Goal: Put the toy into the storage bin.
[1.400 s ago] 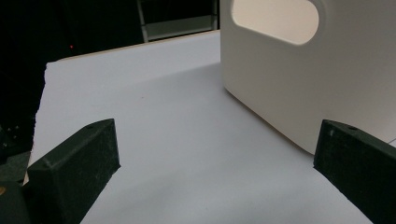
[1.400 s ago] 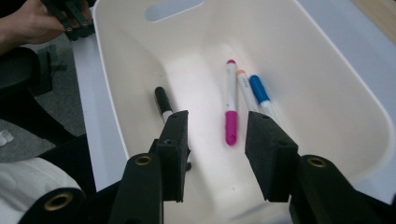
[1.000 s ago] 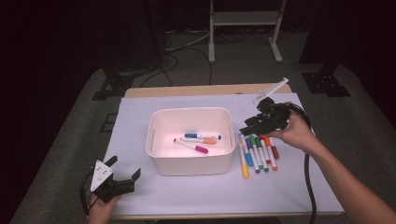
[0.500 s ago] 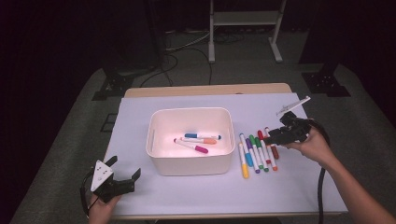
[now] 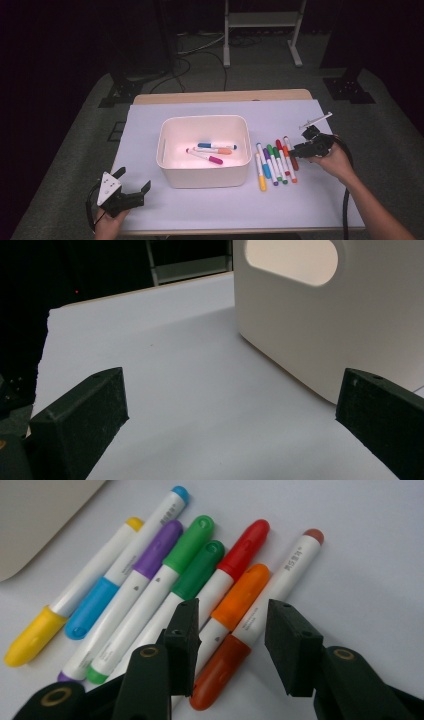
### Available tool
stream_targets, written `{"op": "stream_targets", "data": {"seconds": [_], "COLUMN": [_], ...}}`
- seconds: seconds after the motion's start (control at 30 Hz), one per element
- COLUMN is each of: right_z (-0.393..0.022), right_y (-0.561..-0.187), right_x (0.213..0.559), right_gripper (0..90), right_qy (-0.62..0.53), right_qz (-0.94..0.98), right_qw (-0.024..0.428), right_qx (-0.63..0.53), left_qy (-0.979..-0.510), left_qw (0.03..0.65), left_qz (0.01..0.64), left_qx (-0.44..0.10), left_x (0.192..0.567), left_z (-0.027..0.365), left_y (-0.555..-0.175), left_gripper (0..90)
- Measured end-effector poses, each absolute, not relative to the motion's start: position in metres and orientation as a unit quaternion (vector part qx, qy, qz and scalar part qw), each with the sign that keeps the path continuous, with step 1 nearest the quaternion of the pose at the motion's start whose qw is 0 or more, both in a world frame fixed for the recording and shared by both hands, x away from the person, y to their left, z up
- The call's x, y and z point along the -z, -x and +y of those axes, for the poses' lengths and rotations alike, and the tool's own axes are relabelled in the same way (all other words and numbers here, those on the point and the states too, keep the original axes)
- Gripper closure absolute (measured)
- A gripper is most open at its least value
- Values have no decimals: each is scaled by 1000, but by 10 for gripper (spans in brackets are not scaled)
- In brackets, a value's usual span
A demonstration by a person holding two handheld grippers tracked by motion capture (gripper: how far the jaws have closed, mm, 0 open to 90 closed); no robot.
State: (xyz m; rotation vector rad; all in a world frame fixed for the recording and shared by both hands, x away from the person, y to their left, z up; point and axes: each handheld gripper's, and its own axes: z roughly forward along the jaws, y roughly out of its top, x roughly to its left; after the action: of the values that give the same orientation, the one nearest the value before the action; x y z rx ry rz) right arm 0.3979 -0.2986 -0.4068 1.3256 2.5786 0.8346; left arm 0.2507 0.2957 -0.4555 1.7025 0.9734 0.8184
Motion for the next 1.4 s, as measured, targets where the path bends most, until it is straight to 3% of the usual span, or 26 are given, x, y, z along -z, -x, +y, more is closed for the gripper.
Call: {"op": "stream_targets", "data": {"seconds": [0.37,0.5,0.6,0.93,1.03,1.2,1.4], "right_z": [-304,-311,-317,-333,-335,-330,-320], "right_y": [-401,-394,-388,-360,-355,-359,-370], "right_x": [428,431,431,430,430,430,429], "right_gripper": [629,716,726,723,684,632,630], "right_qy": [-469,-481,-492,-502,-498,-494,-482], "right_qz": [847,841,835,830,833,834,842], "right_qw": [81,82,78,69,65,72,81], "right_qx": [-235,-233,-233,-232,-232,-234,-228], "left_qy": [-700,-701,-702,-704,-705,-705,-704], "left_qw": [487,486,484,482,480,480,482], "left_qz": [400,400,399,399,399,400,399], "left_qx": [-336,-335,-336,-337,-337,-337,-336], "left_x": [455,455,455,455,455,455,455], "left_z": [296,296,296,295,295,294,295], "left_y": [-251,-251,-251,-251,-251,-251,-251], "left_gripper": [0,0,0,0,0,0,0]}}
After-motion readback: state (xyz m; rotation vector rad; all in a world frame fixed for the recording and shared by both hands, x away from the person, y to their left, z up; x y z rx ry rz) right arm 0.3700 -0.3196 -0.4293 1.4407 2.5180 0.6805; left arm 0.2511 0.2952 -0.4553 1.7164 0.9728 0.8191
